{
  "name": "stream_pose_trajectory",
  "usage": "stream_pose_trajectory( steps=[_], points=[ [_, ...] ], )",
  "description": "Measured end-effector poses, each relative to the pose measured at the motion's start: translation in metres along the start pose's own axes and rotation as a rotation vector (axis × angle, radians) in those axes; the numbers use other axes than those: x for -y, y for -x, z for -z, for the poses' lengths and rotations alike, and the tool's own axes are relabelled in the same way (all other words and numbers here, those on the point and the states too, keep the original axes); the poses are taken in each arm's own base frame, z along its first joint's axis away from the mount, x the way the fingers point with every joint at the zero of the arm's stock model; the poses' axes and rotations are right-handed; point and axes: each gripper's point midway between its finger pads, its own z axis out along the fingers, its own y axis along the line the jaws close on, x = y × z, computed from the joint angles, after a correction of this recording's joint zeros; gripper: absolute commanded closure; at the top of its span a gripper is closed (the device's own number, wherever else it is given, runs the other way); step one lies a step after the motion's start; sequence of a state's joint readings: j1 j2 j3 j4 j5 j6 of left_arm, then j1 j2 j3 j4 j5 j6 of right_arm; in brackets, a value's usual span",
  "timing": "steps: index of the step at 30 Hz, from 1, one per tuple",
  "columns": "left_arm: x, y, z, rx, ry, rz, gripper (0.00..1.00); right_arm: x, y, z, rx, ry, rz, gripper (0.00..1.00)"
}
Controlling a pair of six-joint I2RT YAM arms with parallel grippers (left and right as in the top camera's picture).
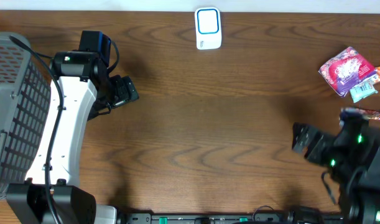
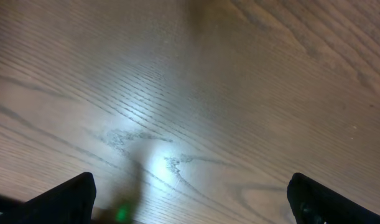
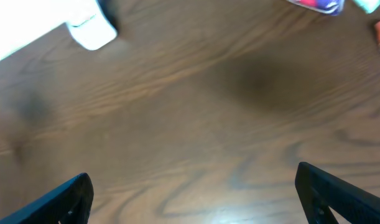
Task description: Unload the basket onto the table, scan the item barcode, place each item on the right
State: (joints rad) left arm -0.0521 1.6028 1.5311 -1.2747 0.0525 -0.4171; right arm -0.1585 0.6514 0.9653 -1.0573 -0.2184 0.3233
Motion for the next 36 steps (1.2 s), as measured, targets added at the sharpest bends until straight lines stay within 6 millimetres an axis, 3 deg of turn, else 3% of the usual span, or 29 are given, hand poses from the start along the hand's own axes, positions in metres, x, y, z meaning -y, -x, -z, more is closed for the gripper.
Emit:
stream_pose_trajectory(
  steps=[14, 28, 36],
  points=[
    [0.000, 0.000, 0.000, 0.000, 0.000, 0.000, 0.02, 0.003, -0.043, 0.003, -0.097, 0.025, -0.144, 0.01],
    [0.000, 0.000, 0.000, 0.000, 0.000, 0.000, 0.02, 0.013, -0.048, 0.003, -0.111, -0.030, -0.139, 0.01],
    [0.000, 0.000, 0.000, 0.000, 0.000, 0.000, 0.02, -0.003, -0.047, -0.008, -0.085, 0.043, -0.022, 0.01]
  ],
)
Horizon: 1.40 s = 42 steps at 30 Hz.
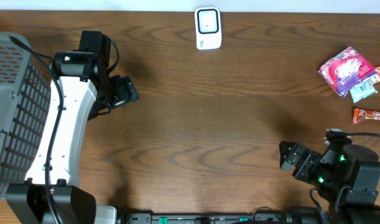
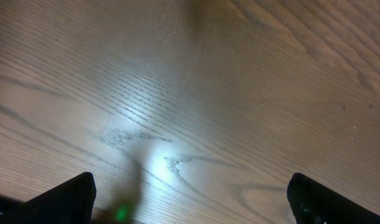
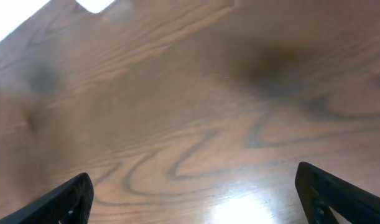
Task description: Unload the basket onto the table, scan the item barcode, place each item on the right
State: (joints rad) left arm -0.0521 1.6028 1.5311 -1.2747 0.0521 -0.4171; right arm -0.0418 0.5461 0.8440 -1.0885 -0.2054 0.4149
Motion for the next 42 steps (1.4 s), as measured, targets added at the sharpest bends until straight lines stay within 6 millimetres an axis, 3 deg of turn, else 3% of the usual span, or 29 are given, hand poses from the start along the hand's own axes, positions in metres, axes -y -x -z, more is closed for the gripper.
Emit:
stream_pose_trajectory(
  steps=[14, 28, 36, 42],
  points=[
    [0.000, 0.000, 0.000, 0.000, 0.000, 0.000, 0.02, -0.008, 0.001, -0.055, 0.339, 0.226, 0.156, 0.01],
    [0.000, 0.000, 0.000, -0.001, 0.000, 0.000, 0.02, -0.011, 0.004, -0.060, 0.575, 0.280, 0.380, 0.01],
    [0.000, 0.000, 0.000, 0.000, 0.000, -0.001, 0.02, -0.011, 0.002, -0.074, 0.623, 0.291, 0.424, 0.01],
    [0.000, 0.000, 0.000, 0.000, 0.000, 0.000, 0.02, -0.013, 0.007, -0.072, 0.666, 0.285, 0.452, 0.01]
  ],
)
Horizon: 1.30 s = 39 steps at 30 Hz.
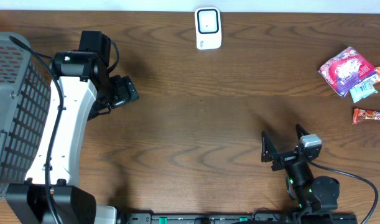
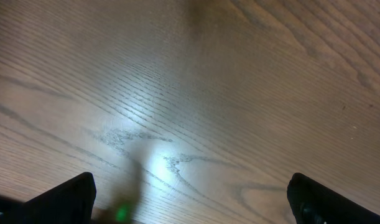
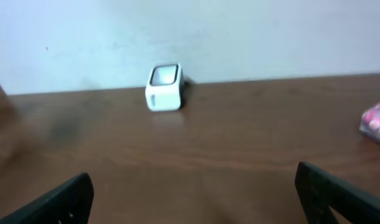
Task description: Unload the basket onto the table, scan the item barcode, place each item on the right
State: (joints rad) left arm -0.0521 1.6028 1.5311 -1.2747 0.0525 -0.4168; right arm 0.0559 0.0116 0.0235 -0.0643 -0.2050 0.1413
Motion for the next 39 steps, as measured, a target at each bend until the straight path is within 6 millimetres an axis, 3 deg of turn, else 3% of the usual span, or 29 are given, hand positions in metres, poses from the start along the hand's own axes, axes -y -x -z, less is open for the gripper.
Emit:
stream_pose_trajectory(
  steps=[7, 16, 39],
  points=[
    [0.000, 0.000, 0.000, 0.000, 0.000, 0.000, 0.02, 0.001, 0.014, 0.000, 0.073, -0.009, 0.120, 0.01],
    [0.000, 0.000, 0.000, 0.000, 0.000, 0.000, 0.02, 0.010, -0.005, -0.001, -0.009, -0.053, 0.203, 0.01],
    [0.000, 0.000, 0.000, 0.000, 0.000, 0.000, 0.02, 0.042, -0.003, 0.004, -0.005, -0.242, 0.138, 0.01]
  ],
)
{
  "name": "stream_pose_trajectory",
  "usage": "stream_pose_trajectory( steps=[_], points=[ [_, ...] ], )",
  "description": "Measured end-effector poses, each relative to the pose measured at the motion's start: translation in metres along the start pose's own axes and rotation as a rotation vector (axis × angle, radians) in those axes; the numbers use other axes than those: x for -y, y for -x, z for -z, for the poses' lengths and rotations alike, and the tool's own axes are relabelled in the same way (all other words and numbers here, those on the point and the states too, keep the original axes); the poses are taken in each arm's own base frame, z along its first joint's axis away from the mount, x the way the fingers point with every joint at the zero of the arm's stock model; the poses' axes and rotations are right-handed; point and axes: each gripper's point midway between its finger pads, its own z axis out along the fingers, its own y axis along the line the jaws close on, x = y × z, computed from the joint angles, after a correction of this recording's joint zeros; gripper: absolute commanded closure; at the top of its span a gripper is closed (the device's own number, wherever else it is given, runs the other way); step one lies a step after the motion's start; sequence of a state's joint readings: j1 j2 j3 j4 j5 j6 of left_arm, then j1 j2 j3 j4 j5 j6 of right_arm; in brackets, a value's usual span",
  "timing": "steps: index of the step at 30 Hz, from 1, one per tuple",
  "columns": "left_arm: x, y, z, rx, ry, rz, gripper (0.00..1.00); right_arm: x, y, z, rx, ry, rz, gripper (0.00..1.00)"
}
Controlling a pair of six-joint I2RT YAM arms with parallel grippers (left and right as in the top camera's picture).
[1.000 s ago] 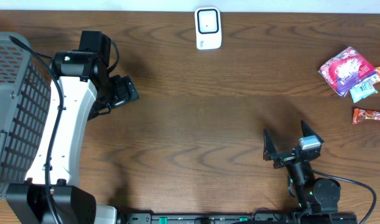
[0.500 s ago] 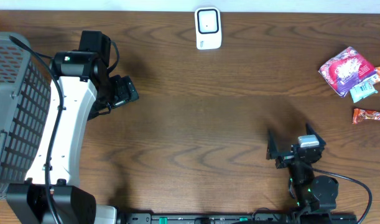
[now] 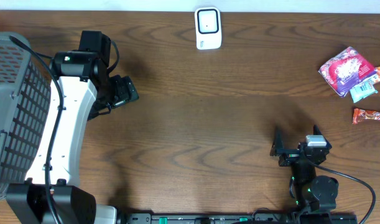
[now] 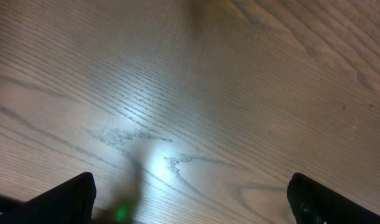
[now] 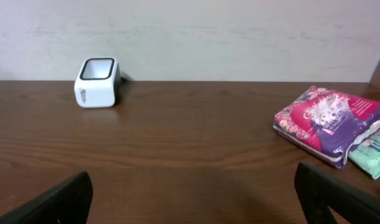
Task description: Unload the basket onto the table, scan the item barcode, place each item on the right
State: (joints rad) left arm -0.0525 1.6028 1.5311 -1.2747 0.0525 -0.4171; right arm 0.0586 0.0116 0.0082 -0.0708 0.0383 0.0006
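Observation:
The white barcode scanner point(image 3: 208, 27) stands at the table's far edge; it also shows in the right wrist view, scanner point(image 5: 97, 83). A pink and purple packet point(image 3: 345, 70) lies at the far right with a teal packet point(image 3: 364, 91) and an orange bar point(image 3: 371, 115); the pink packet point(image 5: 329, 123) is ahead right of my right gripper point(image 3: 291, 151). That gripper sits low at the front right, open and empty, facing the far edge. My left gripper point(image 3: 122, 92) hangs open over bare wood at the left, with nothing between its fingers point(image 4: 62, 199).
A grey wire basket point(image 3: 12, 112) fills the left edge of the table. A pale wall runs behind the far edge point(image 5: 239, 37). The wooden tabletop point(image 3: 208, 124) lies between the two arms.
My right gripper has shifted a little to the right at the front edge and turned, so its view now takes in the scanner and the pink packet. The left arm has not moved.
My right gripper was open near the orange bar at the right edge, looking down at the wood. It then stood further toward the front, then folded low at the front edge facing the scanner. Now it sits slightly further right. The left gripper stayed open throughout.

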Motion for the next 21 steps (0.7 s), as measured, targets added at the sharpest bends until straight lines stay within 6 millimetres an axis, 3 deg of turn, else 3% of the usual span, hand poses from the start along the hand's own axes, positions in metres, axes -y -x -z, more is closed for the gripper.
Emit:
stream_pose_trajectory(
  steps=[21],
  points=[
    [-0.0001, 0.0001, 0.0000, 0.000, 0.000, 0.000, 0.02, -0.0041, -0.0005, 0.0000, -0.002, 0.024, -0.015, 0.01]
  ],
)
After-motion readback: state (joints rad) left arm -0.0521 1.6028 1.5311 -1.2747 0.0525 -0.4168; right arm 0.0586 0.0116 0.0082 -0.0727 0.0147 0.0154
